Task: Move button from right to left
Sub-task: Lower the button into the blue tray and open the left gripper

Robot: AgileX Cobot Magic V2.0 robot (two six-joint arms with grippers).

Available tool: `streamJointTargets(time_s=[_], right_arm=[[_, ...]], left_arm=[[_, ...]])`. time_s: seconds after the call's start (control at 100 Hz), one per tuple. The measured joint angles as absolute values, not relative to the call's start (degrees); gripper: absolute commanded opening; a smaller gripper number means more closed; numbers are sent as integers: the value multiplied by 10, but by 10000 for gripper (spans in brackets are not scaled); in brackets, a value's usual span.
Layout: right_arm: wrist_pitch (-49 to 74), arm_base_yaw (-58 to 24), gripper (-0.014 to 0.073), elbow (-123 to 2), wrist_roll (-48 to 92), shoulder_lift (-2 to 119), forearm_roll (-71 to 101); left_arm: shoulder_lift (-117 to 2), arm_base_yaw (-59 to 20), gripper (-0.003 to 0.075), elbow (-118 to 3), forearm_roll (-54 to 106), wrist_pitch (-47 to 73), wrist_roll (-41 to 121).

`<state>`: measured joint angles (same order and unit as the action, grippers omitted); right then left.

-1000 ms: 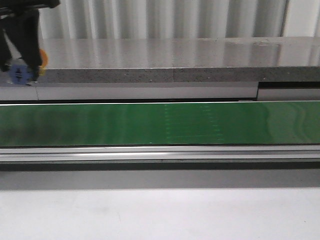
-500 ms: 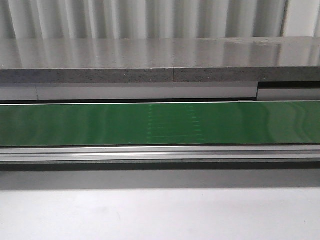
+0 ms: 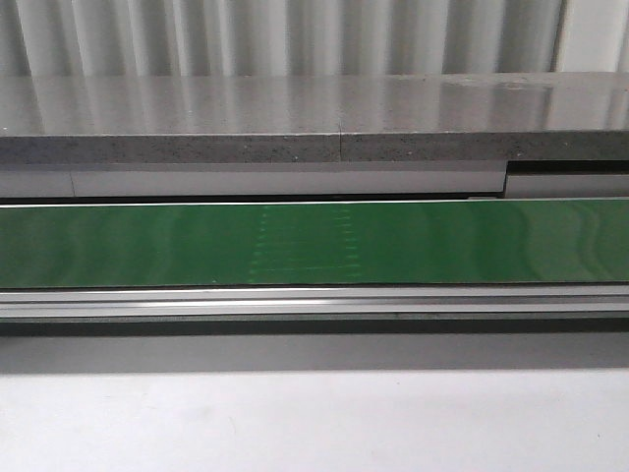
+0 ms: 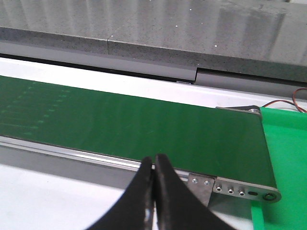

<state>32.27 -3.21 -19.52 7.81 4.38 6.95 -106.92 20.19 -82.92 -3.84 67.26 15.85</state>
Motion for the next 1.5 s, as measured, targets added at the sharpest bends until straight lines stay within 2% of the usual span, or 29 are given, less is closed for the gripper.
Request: streamJointTargets(time_s=[0.37, 0.44, 0.63, 0.71, 0.77, 0.91, 0.98, 1.05, 1.12, 1.13, 1.14, 1.2, 1.36, 1.5], right_arm=[[323, -32, -66, -195, 78, 44, 69], [323, -32, -66, -195, 78, 44, 69], [323, -32, -66, -195, 78, 44, 69], [323, -32, -66, -195, 78, 44, 69], [323, -32, -66, -195, 78, 44, 69], [323, -32, -66, -195, 78, 44, 69], [323, -32, -66, -195, 78, 44, 69], [323, -32, -66, -195, 78, 44, 69], [323, -32, -66, -195, 78, 44, 69], [323, -32, -66, -195, 78, 44, 69], [323, -32, -66, -195, 78, 44, 69], [323, -32, -66, -195, 78, 44, 69], [323, -32, -66, -195, 78, 44, 69], [323, -32, -66, -195, 78, 44, 69]], left_arm=[[-1131, 219, 69, -829, -62, 637, 166], [-1134, 219, 132, -829, -63, 636, 174], [-1136, 219, 406, -829, -65, 621, 179], [-1136, 219, 463, -829, -66, 619, 179], [-1136, 219, 467, -829, -68, 617, 179], [-1136, 219, 443, -829, -75, 615, 179], [-1135, 219, 386, -829, -76, 615, 179], [-1124, 219, 277, -829, -76, 615, 174], [-1104, 219, 133, -829, -73, 607, 169], [-1102, 219, 89, -829, -70, 604, 169], [-1097, 219, 89, -829, -69, 603, 169], [-1071, 219, -21, -829, -52, 590, 168], [-999, 214, -20, -828, 0, 556, 168], [-938, 176, -20, -803, 10, 519, 162]])
